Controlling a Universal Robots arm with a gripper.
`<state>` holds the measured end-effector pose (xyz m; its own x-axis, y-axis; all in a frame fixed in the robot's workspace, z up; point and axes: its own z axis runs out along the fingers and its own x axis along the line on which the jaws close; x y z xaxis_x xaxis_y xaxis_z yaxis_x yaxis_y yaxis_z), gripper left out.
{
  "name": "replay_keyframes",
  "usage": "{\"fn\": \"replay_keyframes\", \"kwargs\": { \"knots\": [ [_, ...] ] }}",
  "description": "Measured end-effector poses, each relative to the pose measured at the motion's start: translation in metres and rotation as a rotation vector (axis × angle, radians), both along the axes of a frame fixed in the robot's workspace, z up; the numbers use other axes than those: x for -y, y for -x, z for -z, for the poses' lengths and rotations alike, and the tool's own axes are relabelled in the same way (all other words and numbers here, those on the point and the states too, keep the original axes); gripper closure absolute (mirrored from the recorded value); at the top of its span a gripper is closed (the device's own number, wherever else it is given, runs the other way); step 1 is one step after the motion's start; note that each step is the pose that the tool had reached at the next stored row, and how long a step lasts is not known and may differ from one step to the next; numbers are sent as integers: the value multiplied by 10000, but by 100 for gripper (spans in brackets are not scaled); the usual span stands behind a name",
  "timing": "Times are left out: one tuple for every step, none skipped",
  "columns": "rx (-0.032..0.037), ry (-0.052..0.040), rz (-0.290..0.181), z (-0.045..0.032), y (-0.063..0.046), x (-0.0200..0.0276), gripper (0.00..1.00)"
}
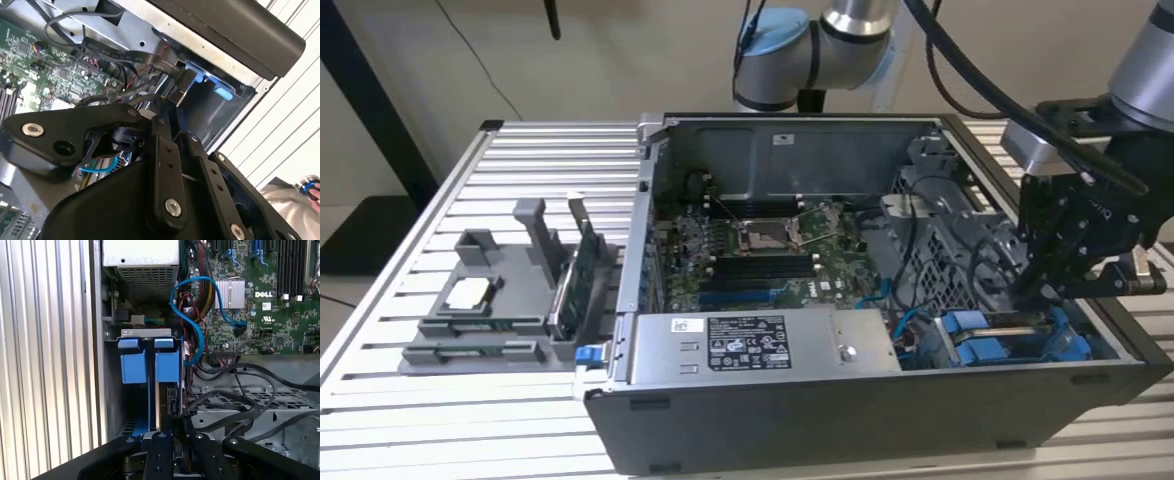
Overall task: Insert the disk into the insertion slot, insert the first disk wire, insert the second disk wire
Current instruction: 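Insert the first disk wire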
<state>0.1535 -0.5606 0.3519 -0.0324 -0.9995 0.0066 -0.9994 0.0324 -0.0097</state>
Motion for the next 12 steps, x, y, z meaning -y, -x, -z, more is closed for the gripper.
{"fn": "replay_keyframes", "kwargs": {
  "knots": [
    [-59, -10, 1, 6, -27, 0, 81],
    [-77, -25, 0, 15, -40, 0, 81],
    [-80, -38, 0, 25, -48, -1, 81],
    [-81, -44, -1, 33, -54, -1, 81],
    [-82, -47, 0, 40, -57, 0, 81],
    [-85, -53, -1, 45, -69, 0, 81],
    [-94, -61, 0, 50, -86, 0, 81],
    [-98, -68, 0, 56, -98, 0, 81],
    [-100, -70, 0, 61, -106, 0, 81],
    [-101, -69, -1, 64, -110, -1, 81],
    [-101, -69, 1, 70, -109, 0, 81],
    [-101, -68, 2, 76, -109, 0, 81]
  ]
}}
